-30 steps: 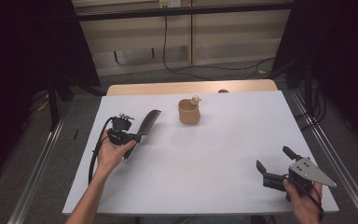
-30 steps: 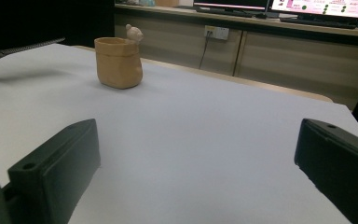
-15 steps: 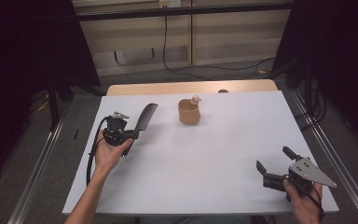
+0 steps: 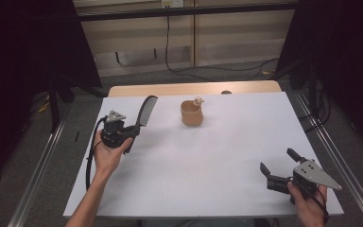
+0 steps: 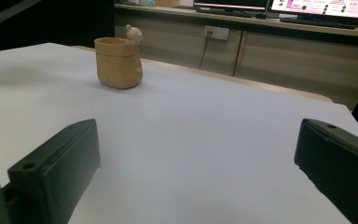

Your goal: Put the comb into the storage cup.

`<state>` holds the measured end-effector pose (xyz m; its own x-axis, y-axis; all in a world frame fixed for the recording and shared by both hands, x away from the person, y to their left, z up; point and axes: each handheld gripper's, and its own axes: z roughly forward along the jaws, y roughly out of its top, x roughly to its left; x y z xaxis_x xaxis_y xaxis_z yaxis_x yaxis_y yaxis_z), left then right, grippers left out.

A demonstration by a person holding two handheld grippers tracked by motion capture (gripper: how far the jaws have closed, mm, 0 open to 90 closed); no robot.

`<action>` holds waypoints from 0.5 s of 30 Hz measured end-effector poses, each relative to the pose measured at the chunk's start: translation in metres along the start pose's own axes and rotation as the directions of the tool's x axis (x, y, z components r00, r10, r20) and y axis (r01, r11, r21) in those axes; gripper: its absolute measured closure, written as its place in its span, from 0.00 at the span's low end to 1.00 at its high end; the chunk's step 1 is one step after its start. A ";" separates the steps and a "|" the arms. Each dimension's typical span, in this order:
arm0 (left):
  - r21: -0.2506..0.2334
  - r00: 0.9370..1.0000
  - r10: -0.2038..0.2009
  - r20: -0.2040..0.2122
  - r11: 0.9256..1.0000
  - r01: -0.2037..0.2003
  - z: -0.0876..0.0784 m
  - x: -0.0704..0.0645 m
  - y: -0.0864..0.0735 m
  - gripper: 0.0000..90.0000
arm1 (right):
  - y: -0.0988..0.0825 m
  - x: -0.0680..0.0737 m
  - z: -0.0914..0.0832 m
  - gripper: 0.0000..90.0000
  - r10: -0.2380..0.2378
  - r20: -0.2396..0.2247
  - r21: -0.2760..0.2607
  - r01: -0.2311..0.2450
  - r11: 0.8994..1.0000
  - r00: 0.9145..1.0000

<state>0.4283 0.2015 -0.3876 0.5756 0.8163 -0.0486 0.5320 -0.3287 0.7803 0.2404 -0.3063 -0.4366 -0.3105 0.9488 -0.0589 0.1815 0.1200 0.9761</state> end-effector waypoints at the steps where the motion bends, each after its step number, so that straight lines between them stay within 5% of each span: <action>1: -0.022 1.000 0.003 -0.015 1.000 -0.004 -0.002 -0.001 0.000 0.81 | 0.000 0.000 0.000 0.00 -0.002 0.000 -0.001 0.002 1.000 1.000; 15: -0.138 1.000 -0.012 -0.008 0.990 0.011 -0.011 0.001 -0.001 0.81 | 0.000 0.000 0.000 0.00 0.001 0.000 -0.002 -0.001 1.000 1.000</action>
<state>0.4217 0.2081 -0.3810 0.5639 0.8242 -0.0529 0.4478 -0.2513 0.8581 0.2403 -0.3066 -0.4365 -0.3104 0.9489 -0.0578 0.1801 0.1184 0.9765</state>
